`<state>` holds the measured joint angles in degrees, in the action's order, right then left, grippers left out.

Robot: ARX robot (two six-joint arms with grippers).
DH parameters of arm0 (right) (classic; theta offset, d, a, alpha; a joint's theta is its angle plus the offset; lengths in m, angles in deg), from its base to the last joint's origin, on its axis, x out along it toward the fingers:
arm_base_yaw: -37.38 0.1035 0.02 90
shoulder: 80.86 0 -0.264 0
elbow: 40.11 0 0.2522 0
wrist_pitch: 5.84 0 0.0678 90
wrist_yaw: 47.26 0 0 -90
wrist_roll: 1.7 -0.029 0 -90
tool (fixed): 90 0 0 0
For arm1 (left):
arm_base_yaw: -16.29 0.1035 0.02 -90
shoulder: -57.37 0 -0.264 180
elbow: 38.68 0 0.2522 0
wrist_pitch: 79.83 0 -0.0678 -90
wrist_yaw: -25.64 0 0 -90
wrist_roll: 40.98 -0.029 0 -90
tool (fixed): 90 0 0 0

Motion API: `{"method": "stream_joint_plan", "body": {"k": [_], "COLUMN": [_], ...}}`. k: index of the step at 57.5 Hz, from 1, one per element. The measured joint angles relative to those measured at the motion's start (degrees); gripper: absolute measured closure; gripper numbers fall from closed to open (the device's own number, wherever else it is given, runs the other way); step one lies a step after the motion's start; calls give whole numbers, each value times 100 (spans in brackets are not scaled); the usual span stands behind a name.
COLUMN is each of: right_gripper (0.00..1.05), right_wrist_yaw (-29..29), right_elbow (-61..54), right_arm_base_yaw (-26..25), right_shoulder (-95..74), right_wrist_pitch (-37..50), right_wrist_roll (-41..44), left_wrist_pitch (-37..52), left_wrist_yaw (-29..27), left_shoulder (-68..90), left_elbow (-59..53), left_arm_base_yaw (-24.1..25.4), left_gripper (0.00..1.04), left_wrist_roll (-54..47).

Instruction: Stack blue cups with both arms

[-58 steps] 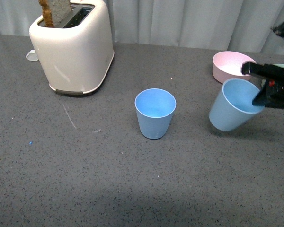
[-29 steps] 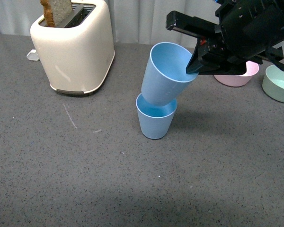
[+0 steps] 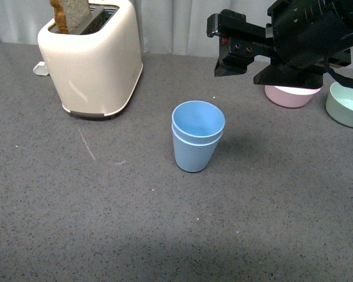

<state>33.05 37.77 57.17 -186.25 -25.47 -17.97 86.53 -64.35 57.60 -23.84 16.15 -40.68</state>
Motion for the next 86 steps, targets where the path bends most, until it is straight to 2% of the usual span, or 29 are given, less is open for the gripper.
{"method": "stream_joint_plan", "body": {"k": [3,4,7,8,10,11,15,17,19,27,54,64,66,70,86], "right_gripper": [27,28,37,39,46,52,68,77,82,104,104,104,104,104,104], "right_wrist_yaw": [50,321,1626,1823,2361,2583,2588,2492,2430,2175,1565,1381,1062,1023,979], "right_elbow": [-17,-142,-894,-1038,-1655,-2096,-3038,-3401,-3589,-4330,-5705,-5978,-6041,-6131,-6332], "right_arm_base_yaw": [2,26,48,48,7,-52,-313,-448,-518,-780,-1379,-1532,-1753,-1943,-1965], "right_shoulder": [26,26,61,68,122,184,568,870,1054,1648,3683,4450,4690,5088,6343], "right_wrist_pitch": [33,398,2321,2645,3917,4819,6642,7158,7285,7340,6636,6131,5965,5674,4627], "right_wrist_roll": [26,127,658,750,1010,1185,1436,1502,1521,1611,1613,1613,1615,1611,1613], "left_wrist_pitch": [0,0,0,0,0,0,0,0,0,0,0,-2,-2,-2,-2], "left_wrist_yaw": [-2,-2,-4,4,2,-9,-17,-13,-13,-2,-4,-4,-2,-4,-4], "left_shoulder": [-2,-2,-2,-2,-2,-2,-2,-2,-2,-2,-2,-2,-2,-2,-2], "left_elbow": [0,0,0,0,0,0,0,0,0,0,0,0,0,0,0], "left_arm_base_yaw": [0,0,-2,0,0,-2,0,0,-2,0,0,0,0,0,0], "left_gripper": [7,7,7,7,7,7,7,7,7,7,7,7,7,7,7], "left_wrist_roll": [0,0,0,0,-2,-2,-2,-2,-2,-2,-2,-2,-2,-2,-2]}}
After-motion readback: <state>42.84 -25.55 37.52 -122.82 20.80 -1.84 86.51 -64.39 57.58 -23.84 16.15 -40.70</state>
